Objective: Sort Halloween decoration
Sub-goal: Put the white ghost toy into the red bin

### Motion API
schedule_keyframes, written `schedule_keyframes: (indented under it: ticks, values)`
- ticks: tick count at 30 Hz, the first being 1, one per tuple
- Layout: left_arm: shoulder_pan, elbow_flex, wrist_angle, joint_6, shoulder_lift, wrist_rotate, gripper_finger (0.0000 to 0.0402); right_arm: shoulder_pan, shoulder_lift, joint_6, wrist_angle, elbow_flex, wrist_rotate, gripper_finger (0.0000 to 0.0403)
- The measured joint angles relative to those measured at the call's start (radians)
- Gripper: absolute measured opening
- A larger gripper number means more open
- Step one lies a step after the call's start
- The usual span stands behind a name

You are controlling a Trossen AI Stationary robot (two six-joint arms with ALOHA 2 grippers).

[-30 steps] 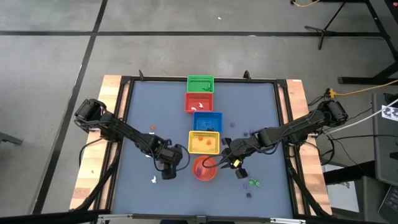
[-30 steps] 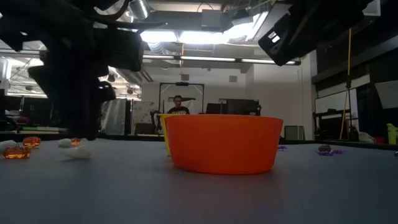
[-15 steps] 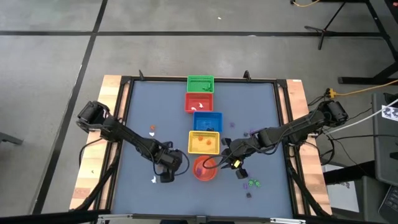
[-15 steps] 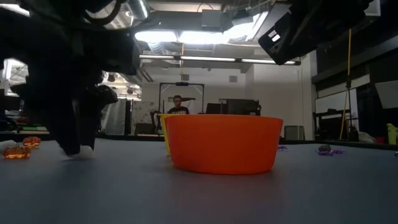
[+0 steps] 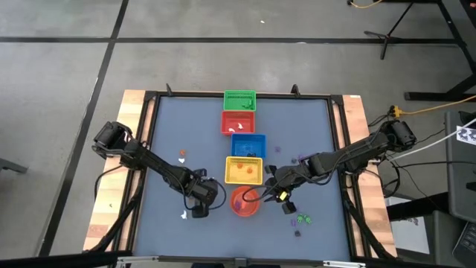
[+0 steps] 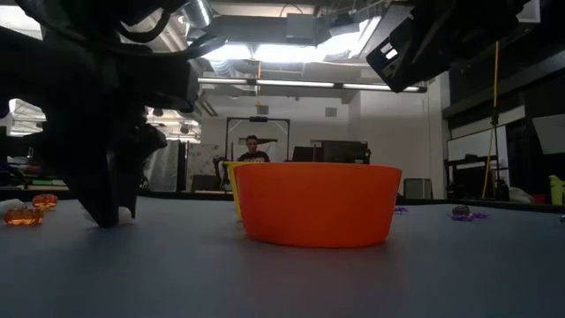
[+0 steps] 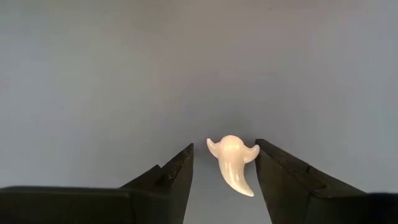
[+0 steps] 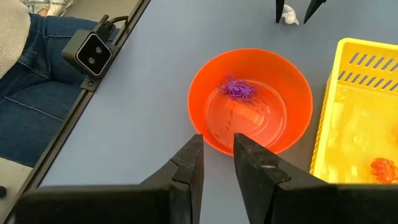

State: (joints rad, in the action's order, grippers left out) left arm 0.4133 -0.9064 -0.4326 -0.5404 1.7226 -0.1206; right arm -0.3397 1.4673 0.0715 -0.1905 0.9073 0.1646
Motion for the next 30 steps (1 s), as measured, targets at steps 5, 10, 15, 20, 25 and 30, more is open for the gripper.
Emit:
schedule_keyframes:
  ticks: [5,10,15,20,25,30]
  values:
    - [0.000,0.000,0.000,0.000,0.000,0.002,0.0124,0.000,0.000,0.000,0.000,0.000,0.000,0.0085]
    - [0.000,0.000,0.000,0.000,0.000,0.000,0.0094,0.000,0.000,0.000,0.000,0.000,0.000,0.0085]
    - [0.000,0.000,-0.001,0.000,-0.001,-0.005,0.0069,0.000,0.000,0.000,0.000,0.000,0.000,0.0085]
    - [-0.001,0.001,0.000,-0.001,-0.001,-0.003,0.0051,0.000,0.000,0.000,0.001,0.000,0.000,0.0085]
    - [-0.001,0.001,0.000,-0.002,-0.001,-0.004,0.0041,0.000,0.000,0.000,0.002,0.000,0.000,0.0085]
    - [-0.001,0.001,0.000,-0.002,-0.001,-0.004,0.0038,0.000,0.000,-0.001,0.002,0.000,0.000,0.0085]
